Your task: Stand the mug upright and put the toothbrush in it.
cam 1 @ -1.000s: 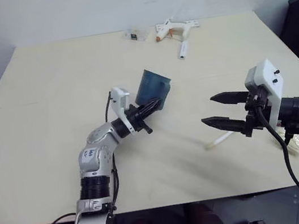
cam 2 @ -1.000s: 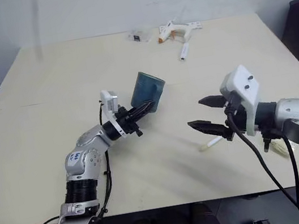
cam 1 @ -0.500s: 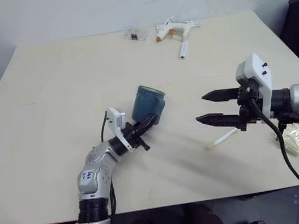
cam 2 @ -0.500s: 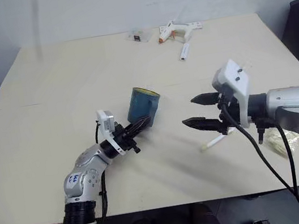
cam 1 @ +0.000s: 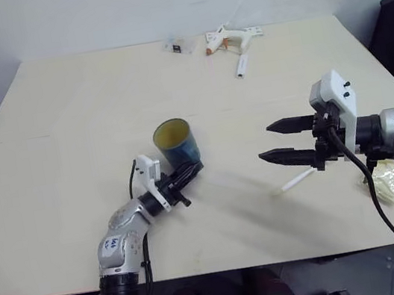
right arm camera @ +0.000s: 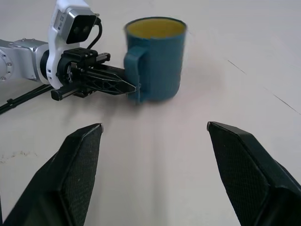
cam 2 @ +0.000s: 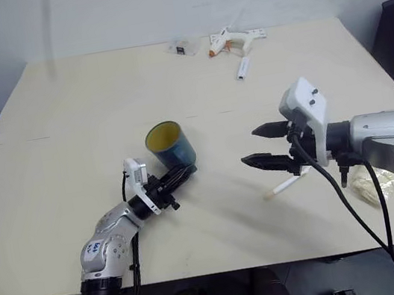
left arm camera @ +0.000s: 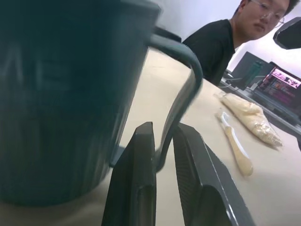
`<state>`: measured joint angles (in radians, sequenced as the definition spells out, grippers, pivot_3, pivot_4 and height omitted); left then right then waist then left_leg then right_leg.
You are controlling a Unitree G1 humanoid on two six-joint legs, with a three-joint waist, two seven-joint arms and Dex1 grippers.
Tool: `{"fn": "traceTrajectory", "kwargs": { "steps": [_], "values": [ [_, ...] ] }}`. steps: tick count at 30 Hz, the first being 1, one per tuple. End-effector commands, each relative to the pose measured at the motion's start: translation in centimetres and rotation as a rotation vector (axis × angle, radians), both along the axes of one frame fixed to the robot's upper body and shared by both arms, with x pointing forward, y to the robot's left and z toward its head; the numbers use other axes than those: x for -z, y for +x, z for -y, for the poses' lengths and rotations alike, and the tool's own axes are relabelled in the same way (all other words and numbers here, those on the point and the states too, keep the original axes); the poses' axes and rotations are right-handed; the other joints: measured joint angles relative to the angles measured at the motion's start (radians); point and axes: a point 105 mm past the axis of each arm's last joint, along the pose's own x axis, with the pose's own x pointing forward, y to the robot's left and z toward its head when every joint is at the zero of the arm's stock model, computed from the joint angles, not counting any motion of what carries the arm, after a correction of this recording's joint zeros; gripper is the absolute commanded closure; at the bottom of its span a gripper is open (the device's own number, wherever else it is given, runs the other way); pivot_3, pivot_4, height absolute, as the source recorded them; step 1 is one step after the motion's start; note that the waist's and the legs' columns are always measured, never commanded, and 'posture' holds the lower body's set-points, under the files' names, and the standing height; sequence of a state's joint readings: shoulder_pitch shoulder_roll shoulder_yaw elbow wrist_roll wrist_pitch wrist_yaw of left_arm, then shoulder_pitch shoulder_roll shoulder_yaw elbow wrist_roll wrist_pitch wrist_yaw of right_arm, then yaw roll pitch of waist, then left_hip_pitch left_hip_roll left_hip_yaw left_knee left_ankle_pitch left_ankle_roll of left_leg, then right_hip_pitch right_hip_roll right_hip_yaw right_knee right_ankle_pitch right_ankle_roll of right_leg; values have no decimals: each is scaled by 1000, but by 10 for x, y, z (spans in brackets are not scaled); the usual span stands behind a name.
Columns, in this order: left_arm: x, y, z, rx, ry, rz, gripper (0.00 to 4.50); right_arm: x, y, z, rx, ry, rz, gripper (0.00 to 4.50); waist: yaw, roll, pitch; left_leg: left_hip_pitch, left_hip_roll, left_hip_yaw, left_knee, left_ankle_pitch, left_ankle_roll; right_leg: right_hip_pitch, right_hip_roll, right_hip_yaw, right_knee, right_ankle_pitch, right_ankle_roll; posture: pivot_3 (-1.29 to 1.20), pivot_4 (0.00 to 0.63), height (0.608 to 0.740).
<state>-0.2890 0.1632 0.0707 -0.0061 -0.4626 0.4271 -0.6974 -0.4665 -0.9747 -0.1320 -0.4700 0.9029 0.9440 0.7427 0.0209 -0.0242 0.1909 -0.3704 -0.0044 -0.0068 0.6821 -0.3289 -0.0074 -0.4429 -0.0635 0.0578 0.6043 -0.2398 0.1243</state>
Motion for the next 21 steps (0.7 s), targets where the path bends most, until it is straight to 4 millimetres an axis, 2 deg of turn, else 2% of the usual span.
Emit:
{"fn": "traceTrajectory", "kwargs": {
  "steps": [1, 4, 6, 9, 14, 18, 21],
  "values": [
    [-4, -8, -5, -7, 15, 29, 3832, -10, -1, -1, -9, -11, 44, 792, -1, 0, 0, 0, 0, 0, 0, 0, 0, 0, 0, 0, 0, 0, 0, 0, 150, 740],
    [-2, -17, -11, 9, 82, 33, 3832, -8, 0, -2, -13, -8, 42, 792, -2, 0, 0, 0, 0, 0, 0, 0, 0, 0, 0, 0, 0, 0, 0, 0, 150, 740],
    [-2, -22, -15, 25, 123, 40, 3484, -8, 1, -2, -15, -5, 41, 792, -3, 0, 0, 0, 1, 0, -1, 0, 0, 0, 0, 0, 0, 0, -1, 0, 150, 740],
    [-3, -32, -23, 43, 199, 55, 2748, -6, 5, -3, -11, 4, 42, 792, -4, 0, 0, 0, 1, 0, -1, 0, 0, 0, 0, -1, -1, 0, -1, 0, 150, 740],
    [-16, -50, -51, 31, 335, 98, 1210, 3, 12, 2, 32, 16, 27, 792, -16, 0, 0, 0, 4, -1, -2, 0, -1, 0, -1, -1, -1, -1, -2, 0, 150, 740],
    [-44, -67, -77, 47, 438, 130, 61, 11, 12, 15, 150, 23, -2, 792, -22, 0, 0, 0, 5, -1, -3, -1, -1, 0, -1, -2, -1, -2, -3, 0, 150, 740],
    [-74, -87, -93, 159, 512, 123, 22, 18, 8, 27, 293, 33, -36, 792, -22, 0, 0, -1, 5, -3, -3, -1, -1, -1, -1, -3, -1, -2, -4, 0, 150, 740]
  ]
}}
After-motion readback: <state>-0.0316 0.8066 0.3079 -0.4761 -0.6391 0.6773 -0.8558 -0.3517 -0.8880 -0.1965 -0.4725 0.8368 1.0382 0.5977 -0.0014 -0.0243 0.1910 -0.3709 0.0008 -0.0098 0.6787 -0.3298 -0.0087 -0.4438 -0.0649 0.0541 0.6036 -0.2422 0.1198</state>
